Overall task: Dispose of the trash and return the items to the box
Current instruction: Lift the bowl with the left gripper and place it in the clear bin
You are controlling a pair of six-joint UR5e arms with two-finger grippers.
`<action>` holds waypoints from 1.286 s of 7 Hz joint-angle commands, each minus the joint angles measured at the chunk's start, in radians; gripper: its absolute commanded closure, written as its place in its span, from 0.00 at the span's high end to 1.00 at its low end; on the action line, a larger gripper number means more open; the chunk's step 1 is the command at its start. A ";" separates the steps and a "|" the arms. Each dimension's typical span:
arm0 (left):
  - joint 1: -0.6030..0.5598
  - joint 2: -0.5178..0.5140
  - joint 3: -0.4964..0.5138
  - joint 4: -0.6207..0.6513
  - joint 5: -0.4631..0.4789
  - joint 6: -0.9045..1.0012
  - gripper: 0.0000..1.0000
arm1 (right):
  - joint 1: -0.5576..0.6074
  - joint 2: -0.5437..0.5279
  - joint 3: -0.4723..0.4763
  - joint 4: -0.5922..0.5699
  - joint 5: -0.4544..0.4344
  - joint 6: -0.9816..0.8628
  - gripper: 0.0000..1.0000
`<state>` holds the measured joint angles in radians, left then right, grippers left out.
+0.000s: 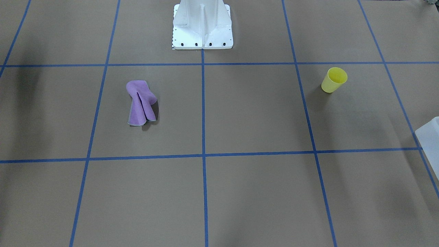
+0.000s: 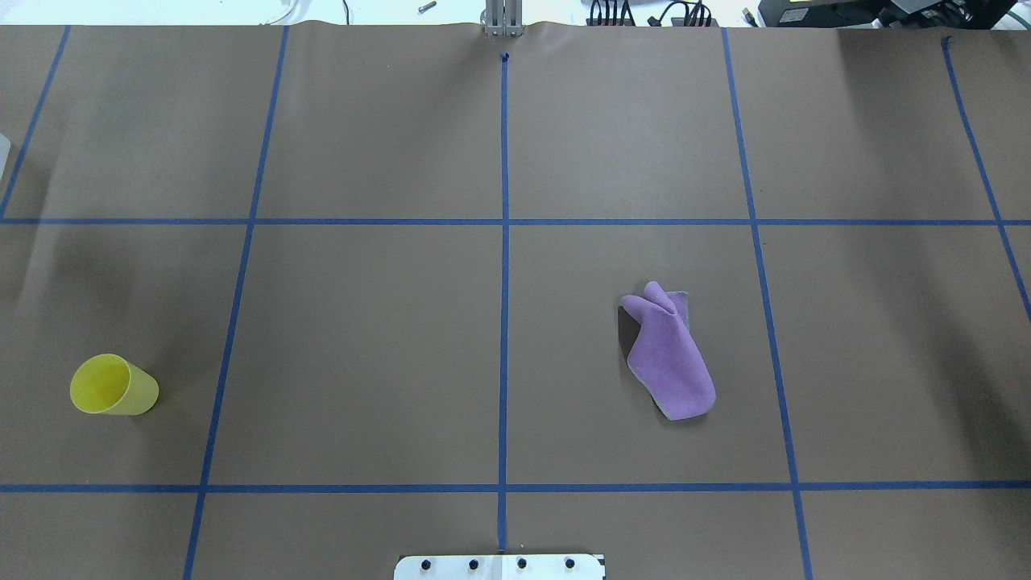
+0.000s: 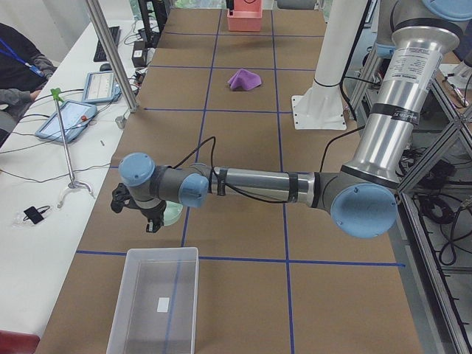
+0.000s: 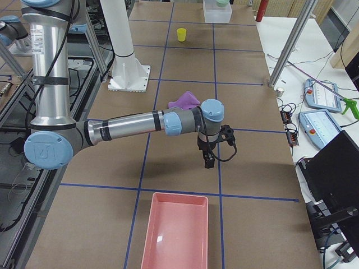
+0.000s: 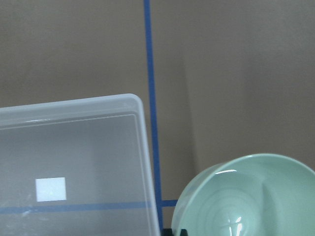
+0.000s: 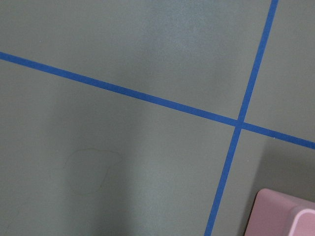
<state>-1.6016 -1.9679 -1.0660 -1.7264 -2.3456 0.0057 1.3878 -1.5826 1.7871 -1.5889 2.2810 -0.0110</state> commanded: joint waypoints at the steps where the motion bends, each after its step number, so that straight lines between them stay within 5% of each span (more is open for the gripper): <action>1: -0.009 -0.069 0.333 -0.257 0.118 0.007 0.00 | -0.001 0.001 -0.002 0.001 0.000 -0.001 1.00; 2: 0.003 -0.097 0.434 -0.360 0.136 -0.047 0.00 | -0.001 0.001 -0.003 0.004 -0.002 -0.001 1.00; 4: 0.110 -0.078 0.465 -0.516 0.143 -0.258 0.00 | -0.001 0.006 -0.002 0.004 -0.002 -0.001 1.00; 6: 0.140 -0.077 0.472 -0.538 0.141 -0.271 0.00 | -0.001 0.006 0.000 0.004 -0.002 0.000 1.00; 7: 0.149 -0.075 0.471 -0.568 0.143 -0.213 0.66 | -0.001 0.006 0.000 0.004 -0.002 0.000 1.00; 8: 0.126 -0.078 0.471 -0.561 0.143 -0.094 0.98 | -0.001 0.007 0.001 0.004 -0.002 0.000 1.00; 9: 0.018 -0.087 0.459 -0.530 0.129 -0.016 0.99 | -0.001 0.006 0.003 0.004 0.000 0.002 1.00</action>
<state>-1.4951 -2.0476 -0.5979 -2.2786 -2.2060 -0.1127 1.3868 -1.5762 1.7886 -1.5846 2.2797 -0.0104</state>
